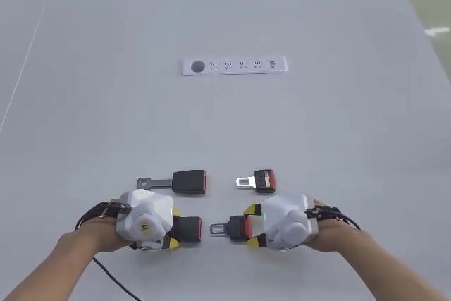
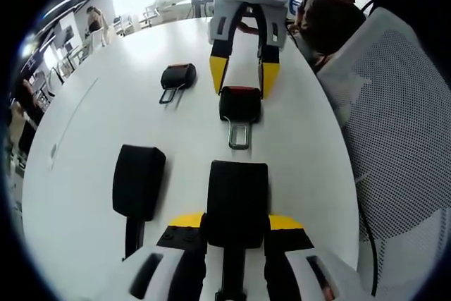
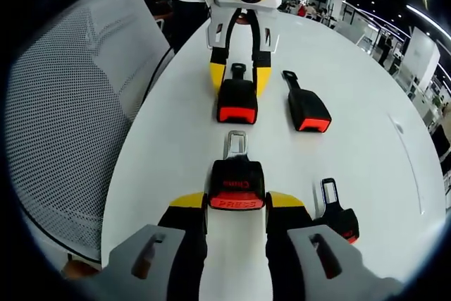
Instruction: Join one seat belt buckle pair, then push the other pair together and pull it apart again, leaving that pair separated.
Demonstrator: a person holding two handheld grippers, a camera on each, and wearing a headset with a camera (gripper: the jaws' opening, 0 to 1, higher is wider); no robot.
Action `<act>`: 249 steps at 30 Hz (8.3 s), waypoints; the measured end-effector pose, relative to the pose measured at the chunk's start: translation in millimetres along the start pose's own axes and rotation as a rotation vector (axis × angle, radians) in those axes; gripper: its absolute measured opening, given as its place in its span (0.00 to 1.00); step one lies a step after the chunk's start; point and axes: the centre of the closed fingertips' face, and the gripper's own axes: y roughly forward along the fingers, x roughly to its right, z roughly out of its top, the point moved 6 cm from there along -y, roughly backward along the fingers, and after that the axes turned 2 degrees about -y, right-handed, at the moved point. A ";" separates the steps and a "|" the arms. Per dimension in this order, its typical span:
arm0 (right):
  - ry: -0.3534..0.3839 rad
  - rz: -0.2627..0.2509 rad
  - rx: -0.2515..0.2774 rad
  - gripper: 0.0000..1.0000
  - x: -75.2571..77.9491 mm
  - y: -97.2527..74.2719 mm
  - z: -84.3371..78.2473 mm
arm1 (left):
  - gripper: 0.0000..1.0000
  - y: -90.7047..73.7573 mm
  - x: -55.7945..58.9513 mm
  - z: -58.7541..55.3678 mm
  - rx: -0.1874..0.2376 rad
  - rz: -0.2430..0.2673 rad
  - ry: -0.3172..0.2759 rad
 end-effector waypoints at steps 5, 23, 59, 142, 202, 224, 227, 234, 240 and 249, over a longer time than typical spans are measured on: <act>0.007 -0.003 0.003 0.30 -0.2 3.1 3.7 | 0.31 0.2 0.1 0.1 0.004 0.002 -0.009; -0.001 0.006 0.012 0.30 -0.3 12.7 21.3 | 0.31 0.9 0.2 1.4 -0.012 -0.017 0.022; 0.101 -0.051 0.064 0.26 -3.3 24.8 33.6 | 0.30 3.4 -0.1 0.0 0.007 -0.025 0.040; 0.112 -0.071 0.043 0.25 -2.7 35.3 43.1 | 0.31 7.7 -2.9 4.2 -0.048 -0.038 0.038; 0.166 -0.134 0.083 0.48 0.6 22.2 44.8 | 0.51 1.0 5.1 -0.9 0.005 0.026 -0.040; 0.233 -0.227 0.130 0.54 15.1 -25.9 29.1 | 0.57 -46.0 -4.9 -5.0 0.106 0.169 -0.182; 0.234 -0.237 0.123 0.54 16.9 -32.2 24.1 | 0.57 -50.2 -9.9 -4.9 0.110 0.183 -0.190; 0.248 -0.269 0.108 0.54 23.7 -47.8 8.0 | 0.57 -58.3 -24.9 -4.1 0.108 0.204 -0.186; 0.253 -0.291 0.100 0.55 32.1 -59.9 -3.1 | 0.57 -59.4 -36.7 -1.8 0.093 0.204 -0.166; 0.230 -0.297 0.080 0.55 46.3 -72.5 -20.5 | 0.57 -57.5 -51.2 3.0 0.074 0.193 -0.130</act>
